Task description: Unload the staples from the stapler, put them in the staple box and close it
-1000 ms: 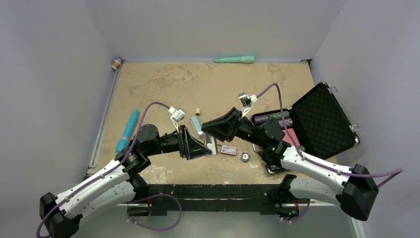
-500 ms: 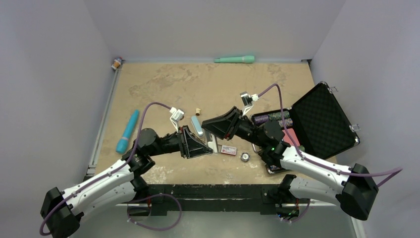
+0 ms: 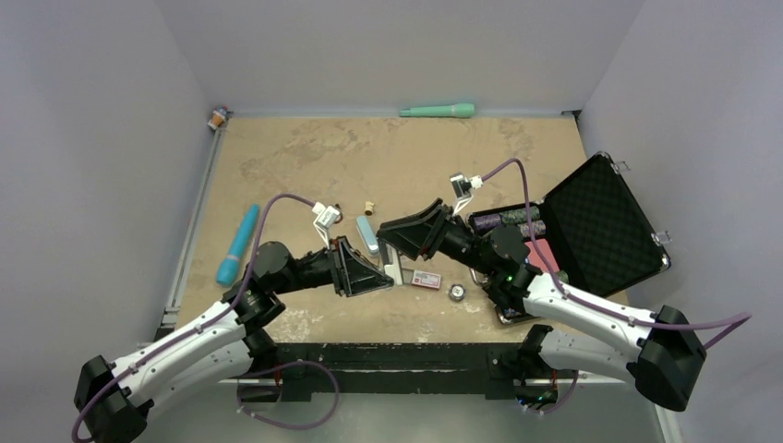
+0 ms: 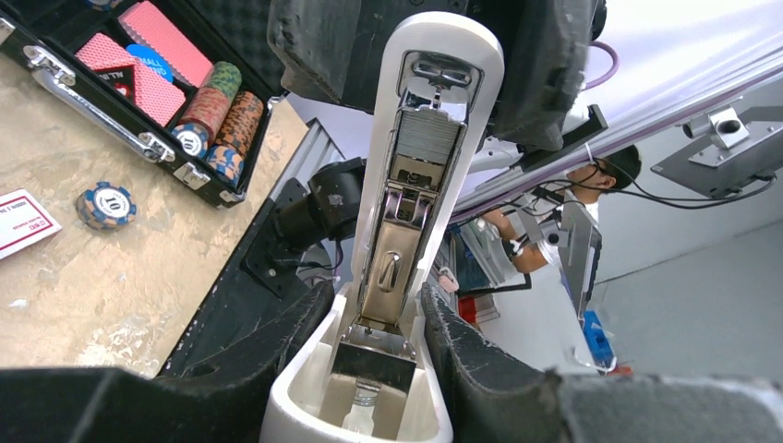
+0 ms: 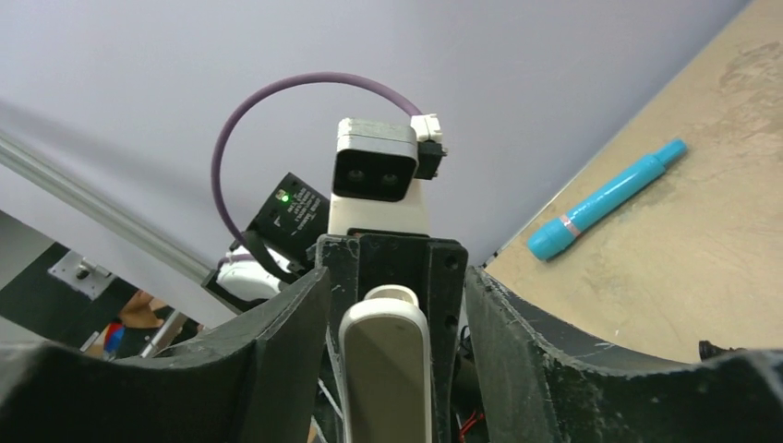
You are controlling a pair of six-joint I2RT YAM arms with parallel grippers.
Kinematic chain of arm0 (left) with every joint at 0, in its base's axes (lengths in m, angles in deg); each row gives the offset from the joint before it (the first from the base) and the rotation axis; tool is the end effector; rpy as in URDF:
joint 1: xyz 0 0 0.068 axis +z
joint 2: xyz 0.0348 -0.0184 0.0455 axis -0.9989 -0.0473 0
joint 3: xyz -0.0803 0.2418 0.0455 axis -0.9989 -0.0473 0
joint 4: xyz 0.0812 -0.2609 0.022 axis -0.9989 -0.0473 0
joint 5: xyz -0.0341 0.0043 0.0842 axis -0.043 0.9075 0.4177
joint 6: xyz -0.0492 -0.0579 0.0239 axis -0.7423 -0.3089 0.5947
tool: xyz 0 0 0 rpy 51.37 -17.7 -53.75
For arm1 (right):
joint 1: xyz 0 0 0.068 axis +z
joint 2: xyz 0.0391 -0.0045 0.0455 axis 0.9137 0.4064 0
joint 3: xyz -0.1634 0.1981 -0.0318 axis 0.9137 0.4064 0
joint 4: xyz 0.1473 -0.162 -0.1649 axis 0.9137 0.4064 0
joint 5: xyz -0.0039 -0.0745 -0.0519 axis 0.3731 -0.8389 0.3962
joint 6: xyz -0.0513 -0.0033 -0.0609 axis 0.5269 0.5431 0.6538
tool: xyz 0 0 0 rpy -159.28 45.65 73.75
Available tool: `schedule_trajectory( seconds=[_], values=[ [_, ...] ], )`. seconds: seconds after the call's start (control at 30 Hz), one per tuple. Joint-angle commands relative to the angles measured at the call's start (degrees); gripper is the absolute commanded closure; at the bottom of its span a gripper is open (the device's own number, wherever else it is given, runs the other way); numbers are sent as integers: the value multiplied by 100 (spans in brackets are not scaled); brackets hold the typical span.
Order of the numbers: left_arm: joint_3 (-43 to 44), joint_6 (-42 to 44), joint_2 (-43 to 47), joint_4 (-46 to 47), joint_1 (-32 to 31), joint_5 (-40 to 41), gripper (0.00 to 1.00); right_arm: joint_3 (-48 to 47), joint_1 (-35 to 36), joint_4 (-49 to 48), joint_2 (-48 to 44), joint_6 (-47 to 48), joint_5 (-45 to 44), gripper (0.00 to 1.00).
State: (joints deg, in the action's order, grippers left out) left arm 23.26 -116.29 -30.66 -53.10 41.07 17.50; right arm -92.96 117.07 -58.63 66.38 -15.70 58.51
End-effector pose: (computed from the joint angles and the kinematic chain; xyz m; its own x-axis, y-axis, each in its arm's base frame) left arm 0.1327 -0.1904 0.2767 -0.8415 -0.2162 -0.4951 0.4984 0.0433 -0.8659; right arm 0.1662 0.2318 0.3177 -0.6216 0.4966 -0.6059 -0.6785 0.0452 0.7332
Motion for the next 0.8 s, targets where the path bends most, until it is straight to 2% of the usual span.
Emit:
schedule_trajectory(
  seconds=[0.0,0.23,0.53,0.7,0.77],
  values=[
    [313,291,301,-318,-13,334,100,66,2,124,-169,105,-188,38],
    [391,308,281,-516,-10,432,100,227,5,-91,19,57,39,39],
    [601,399,123,-654,-14,440,100,269,10,-306,74,280,612,48],
    [730,490,91,-869,-12,439,100,277,10,-372,-50,424,853,49],
    [733,501,96,-889,-10,442,100,291,14,-342,-112,480,842,55]
  ],
)
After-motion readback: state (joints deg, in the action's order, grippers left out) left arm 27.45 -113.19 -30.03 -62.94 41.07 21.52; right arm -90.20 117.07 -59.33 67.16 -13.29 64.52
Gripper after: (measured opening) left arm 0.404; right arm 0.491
